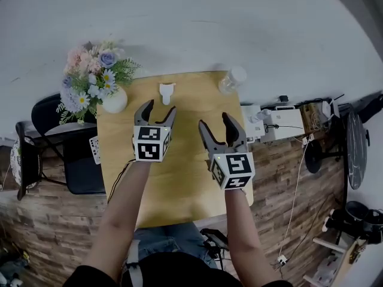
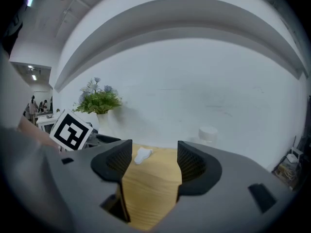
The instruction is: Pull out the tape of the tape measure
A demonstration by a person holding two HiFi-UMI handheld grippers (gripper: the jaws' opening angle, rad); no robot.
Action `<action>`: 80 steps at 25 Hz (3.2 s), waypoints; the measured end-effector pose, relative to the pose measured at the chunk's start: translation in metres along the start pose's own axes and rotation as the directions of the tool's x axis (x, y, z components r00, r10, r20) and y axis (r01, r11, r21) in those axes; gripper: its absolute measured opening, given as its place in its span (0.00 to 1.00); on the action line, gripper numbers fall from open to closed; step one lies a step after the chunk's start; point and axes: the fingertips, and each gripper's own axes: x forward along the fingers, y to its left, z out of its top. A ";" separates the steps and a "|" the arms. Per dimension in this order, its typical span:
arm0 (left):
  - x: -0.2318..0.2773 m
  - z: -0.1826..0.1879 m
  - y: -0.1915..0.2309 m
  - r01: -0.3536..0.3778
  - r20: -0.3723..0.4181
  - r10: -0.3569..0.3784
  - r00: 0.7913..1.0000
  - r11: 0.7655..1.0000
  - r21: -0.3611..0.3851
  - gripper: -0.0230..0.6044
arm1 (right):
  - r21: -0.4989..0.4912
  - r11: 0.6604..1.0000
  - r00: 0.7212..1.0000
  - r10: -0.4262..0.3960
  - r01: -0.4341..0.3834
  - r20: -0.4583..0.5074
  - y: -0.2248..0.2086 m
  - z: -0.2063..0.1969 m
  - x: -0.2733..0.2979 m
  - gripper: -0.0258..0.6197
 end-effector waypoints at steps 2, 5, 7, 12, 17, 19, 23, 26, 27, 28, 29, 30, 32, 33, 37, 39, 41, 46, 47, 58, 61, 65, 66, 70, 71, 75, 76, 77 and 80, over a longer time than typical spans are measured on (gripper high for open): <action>0.017 -0.008 0.006 -0.023 -0.029 0.023 0.999 1.000 -0.003 0.52 | 0.009 1.000 1.000 0.003 -0.003 -0.015 -0.007 -0.007 0.011 0.50; 0.040 -0.019 0.014 -0.063 -0.066 0.062 0.996 0.998 -0.008 0.52 | 0.019 1.000 0.999 0.015 -0.015 -0.031 -0.015 -0.013 0.025 0.50; 0.053 -0.026 0.018 -0.085 -0.099 0.084 0.992 0.996 -0.009 0.51 | 0.025 0.999 0.999 0.021 -0.020 -0.041 -0.020 -0.017 0.032 0.50; 0.080 -0.047 0.025 -0.156 -0.191 0.149 0.970 0.987 -0.027 0.48 | 0.032 0.999 0.997 0.023 -0.021 -0.076 -0.034 -0.029 0.044 0.49; 0.095 -0.053 0.033 -0.238 -0.227 0.227 0.947 0.971 -0.021 0.43 | 0.037 0.999 0.995 0.016 -0.013 -0.097 -0.047 -0.037 0.051 0.46; 0.098 -0.057 0.035 -0.260 -0.249 0.243 0.937 0.965 -0.038 0.42 | 0.041 0.999 0.995 0.011 -0.007 -0.102 -0.051 -0.039 0.052 0.45; 0.101 -0.066 0.038 -0.282 -0.281 0.270 0.921 0.959 0.000 0.30 | 0.047 0.999 0.995 0.010 -0.005 -0.102 -0.057 -0.040 0.054 0.44; 0.102 -0.067 0.037 -0.261 -0.290 0.256 0.922 0.965 0.019 0.26 | 0.046 0.999 0.995 0.012 -0.008 -0.101 -0.057 -0.039 0.055 0.43; 0.102 -0.067 0.037 -0.249 -0.290 0.240 0.926 0.968 0.008 0.26 | 0.044 0.999 0.995 0.012 -0.008 -0.100 -0.057 -0.039 0.055 0.43; 0.101 -0.066 0.036 -0.237 -0.289 0.225 0.930 0.972 -0.005 0.26 | 0.043 0.999 0.995 0.013 -0.009 -0.099 -0.056 -0.038 0.054 0.43; 0.100 -0.066 0.035 -0.227 -0.286 0.214 0.934 0.974 -0.013 0.26 | 0.041 0.999 0.995 0.014 -0.010 -0.097 -0.054 -0.037 0.053 0.43; 0.097 -0.065 0.035 -0.220 -0.283 0.207 0.937 0.975 -0.014 0.26 | 0.039 0.999 0.995 0.016 -0.013 -0.094 -0.052 -0.036 0.052 0.42; 0.090 -0.062 0.036 -0.210 -0.273 0.201 0.941 0.978 -0.006 0.26 | 0.032 0.999 0.996 0.022 -0.019 -0.083 -0.048 -0.030 0.050 0.42; 0.087 -0.059 0.036 -0.206 -0.268 0.198 0.943 0.978 -0.003 0.26 | 0.029 0.999 0.997 0.022 -0.020 -0.077 -0.046 -0.027 0.048 0.42; 0.069 -0.048 0.033 -0.188 -0.246 0.182 0.952 0.982 -0.002 0.26 | 0.021 1.000 0.998 0.019 -0.018 -0.053 -0.037 -0.016 0.037 0.42; 0.060 -0.040 0.031 -0.176 -0.235 0.171 0.957 0.984 0.000 0.26 | 0.018 1.000 0.999 0.019 -0.019 -0.044 -0.029 -0.011 0.031 0.42; 0.050 -0.031 0.029 -0.164 -0.225 0.161 0.961 0.987 0.005 0.26 | 0.013 1.000 0.999 0.020 -0.019 -0.036 -0.021 -0.005 0.024 0.42; 0.021 -0.012 0.020 -0.130 -0.195 0.131 0.972 0.991 0.018 0.26 | -0.008 1.000 1.000 0.012 -0.012 -0.003 -0.003 0.014 0.003 0.41; 0.015 -0.009 0.018 -0.122 -0.187 0.124 0.975 0.992 0.021 0.26 | -0.012 1.000 1.000 0.010 -0.010 0.005 0.001 0.018 -0.001 0.41; -0.065 0.020 0.017 -0.082 -0.129 0.085 0.988 0.996 0.029 0.26 | -0.024 1.000 0.998 -0.006 0.007 0.064 0.049 0.045 -0.046 0.41; -0.084 0.027 0.016 -0.045 -0.113 0.050 0.992 0.998 0.048 0.26 | -0.020 0.999 0.996 -0.028 0.030 0.084 0.061 0.052 -0.058 0.40; -0.113 0.039 0.008 0.027 -0.092 -0.018 0.996 0.995 0.097 0.26 | -0.024 0.999 0.994 -0.026 0.029 0.107 0.082 0.061 -0.072 0.39; -0.121 0.041 0.006 0.042 -0.088 -0.032 0.996 0.993 0.114 0.26 | -0.032 0.999 0.994 -0.016 0.020 0.110 0.090 0.062 -0.075 0.39; -0.152 0.046 0.003 0.118 -0.080 -0.107 0.991 0.982 0.150 0.26 | -0.051 0.999 0.992 0.021 -0.015 0.124 0.120 0.065 -0.085 0.38; -0.160 0.047 0.003 0.137 -0.079 -0.126 0.989 0.978 0.155 0.26 | -0.055 0.998 0.991 0.028 -0.021 0.129 0.127 0.067 -0.088 0.36; -0.192 0.050 -0.002 0.211 -0.093 -0.196 0.976 0.956 0.205 0.26 | -0.099 0.993 0.988 0.081 -0.069 0.131 0.155 0.071 -0.096 0.34; -0.200 0.052 -0.004 0.232 -0.097 -0.215 0.972 0.947 0.222 0.26 | -0.120 0.988 0.986 0.109 -0.094 0.127 0.163 0.072 -0.098 0.34; -0.207 0.053 -0.007 0.250 -0.100 -0.232 0.967 0.938 0.240 0.26 | -0.147 0.982 0.983 0.139 -0.121 0.121 0.171 0.073 -0.099 0.34; -0.225 0.062 -0.015 0.291 -0.104 -0.273 0.957 0.912 0.288 0.26 | -0.241 0.955 0.976 0.198 -0.172 0.091 0.189 0.076 -0.100 0.34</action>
